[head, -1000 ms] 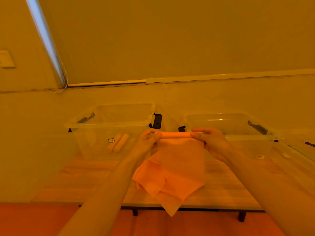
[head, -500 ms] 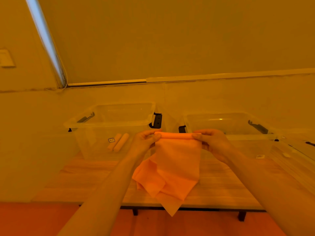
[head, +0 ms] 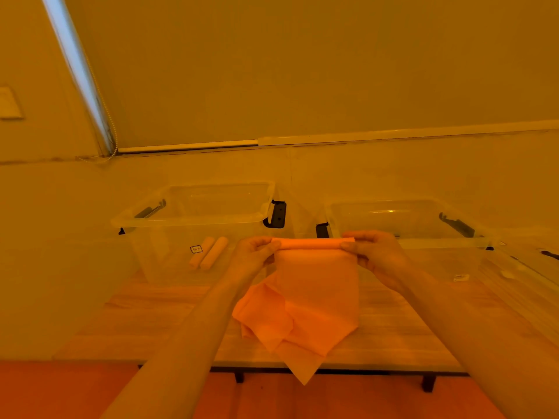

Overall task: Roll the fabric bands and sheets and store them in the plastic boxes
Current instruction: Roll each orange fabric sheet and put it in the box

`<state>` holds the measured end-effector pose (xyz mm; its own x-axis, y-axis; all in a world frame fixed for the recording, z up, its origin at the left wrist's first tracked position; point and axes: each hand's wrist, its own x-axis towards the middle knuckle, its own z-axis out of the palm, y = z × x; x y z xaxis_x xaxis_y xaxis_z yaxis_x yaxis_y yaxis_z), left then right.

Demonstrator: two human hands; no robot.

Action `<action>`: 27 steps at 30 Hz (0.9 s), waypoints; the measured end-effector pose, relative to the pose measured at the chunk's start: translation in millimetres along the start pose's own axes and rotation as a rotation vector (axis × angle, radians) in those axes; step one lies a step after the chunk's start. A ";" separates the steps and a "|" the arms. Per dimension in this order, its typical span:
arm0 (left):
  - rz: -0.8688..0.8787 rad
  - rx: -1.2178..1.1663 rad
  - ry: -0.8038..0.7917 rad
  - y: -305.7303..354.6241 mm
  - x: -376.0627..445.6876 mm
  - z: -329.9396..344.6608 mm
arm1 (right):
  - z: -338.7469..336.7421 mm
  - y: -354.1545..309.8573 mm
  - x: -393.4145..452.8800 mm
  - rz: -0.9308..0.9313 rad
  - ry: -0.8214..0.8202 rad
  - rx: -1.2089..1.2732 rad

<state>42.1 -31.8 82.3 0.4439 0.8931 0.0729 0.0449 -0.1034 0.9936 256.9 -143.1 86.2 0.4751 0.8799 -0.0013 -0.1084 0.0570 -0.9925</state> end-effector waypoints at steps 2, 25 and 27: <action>0.004 0.007 -0.002 0.9 -1.3 1.3 | 0.5 0.6 -0.8 -0.001 -0.001 -0.005; 0.014 -0.029 -0.010 2.4 -7.0 3.7 | -0.8 8.9 4.4 0.063 -0.019 -0.034; 0.014 -0.024 -0.017 0.7 -6.9 4.0 | -0.1 8.1 2.5 0.052 -0.038 -0.053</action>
<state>42.7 -39.8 82.2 0.4596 0.8840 0.0858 0.0168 -0.1053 0.9943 257.3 -140.5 78.1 0.4365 0.8983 -0.0496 -0.0853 -0.0136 -0.9963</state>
